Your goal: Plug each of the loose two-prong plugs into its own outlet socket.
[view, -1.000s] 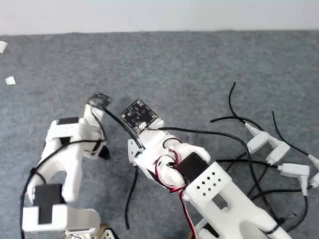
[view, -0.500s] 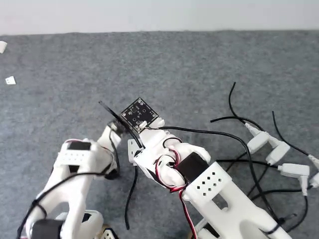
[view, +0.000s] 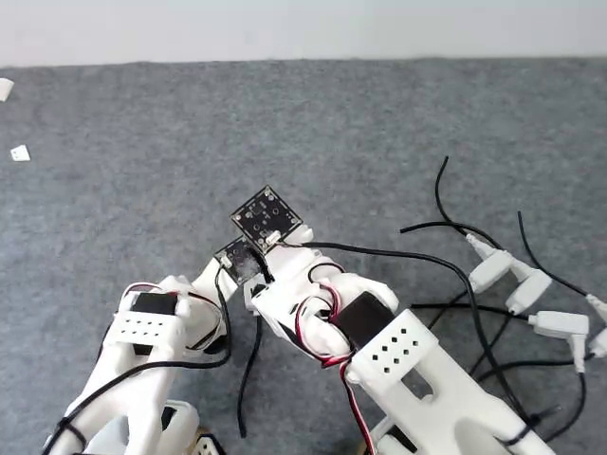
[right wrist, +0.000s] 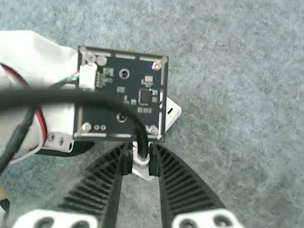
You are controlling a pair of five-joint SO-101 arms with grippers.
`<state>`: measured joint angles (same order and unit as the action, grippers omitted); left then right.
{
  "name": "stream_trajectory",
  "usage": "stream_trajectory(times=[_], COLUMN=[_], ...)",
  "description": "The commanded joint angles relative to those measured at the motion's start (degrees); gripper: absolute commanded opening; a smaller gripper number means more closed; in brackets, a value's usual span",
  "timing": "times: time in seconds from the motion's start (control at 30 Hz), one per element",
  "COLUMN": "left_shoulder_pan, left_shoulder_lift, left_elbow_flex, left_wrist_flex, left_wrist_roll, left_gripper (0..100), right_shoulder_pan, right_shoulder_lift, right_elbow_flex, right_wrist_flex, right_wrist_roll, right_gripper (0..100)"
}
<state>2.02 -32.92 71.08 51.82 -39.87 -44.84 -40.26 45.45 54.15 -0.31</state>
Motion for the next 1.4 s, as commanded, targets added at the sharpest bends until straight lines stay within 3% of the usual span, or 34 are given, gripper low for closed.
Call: stream_trajectory(times=[0.0,0.07,0.37,0.6,1.03,1.37], left_shoulder_pan=[0.3,-0.5,-10.6,-16.2,-17.1,-17.1], left_shoulder_lift=[-1.2,-1.2,-1.3,-1.3,-1.3,-1.3], left_elbow_flex=[-0.3,-0.3,-0.3,-0.7,-0.7,-0.7], left_wrist_flex=[-1.2,-3.5,-21.5,-27.3,-28.2,-28.2], left_wrist_roll=[-0.4,2.7,31.6,42.5,43.8,43.8], left_gripper=[25,25,25,25,25,25], right_shoulder_pan=[0.3,1.4,2.7,2.8,6.0,6.1], right_shoulder_lift=[-0.8,-0.7,1.0,10.1,22.5,24.0], right_elbow_flex=[0.5,2.1,7.2,4.2,-4.7,-7.6], right_wrist_flex=[-3.4,-6.8,-18.5,-21.7,-21.8,-21.8], right_wrist_roll=[-2.6,-3.1,-3.0,-3.3,-3.3,-3.0], right_gripper=[0.8,0.8,0.8,0.8,0.8,0.8])
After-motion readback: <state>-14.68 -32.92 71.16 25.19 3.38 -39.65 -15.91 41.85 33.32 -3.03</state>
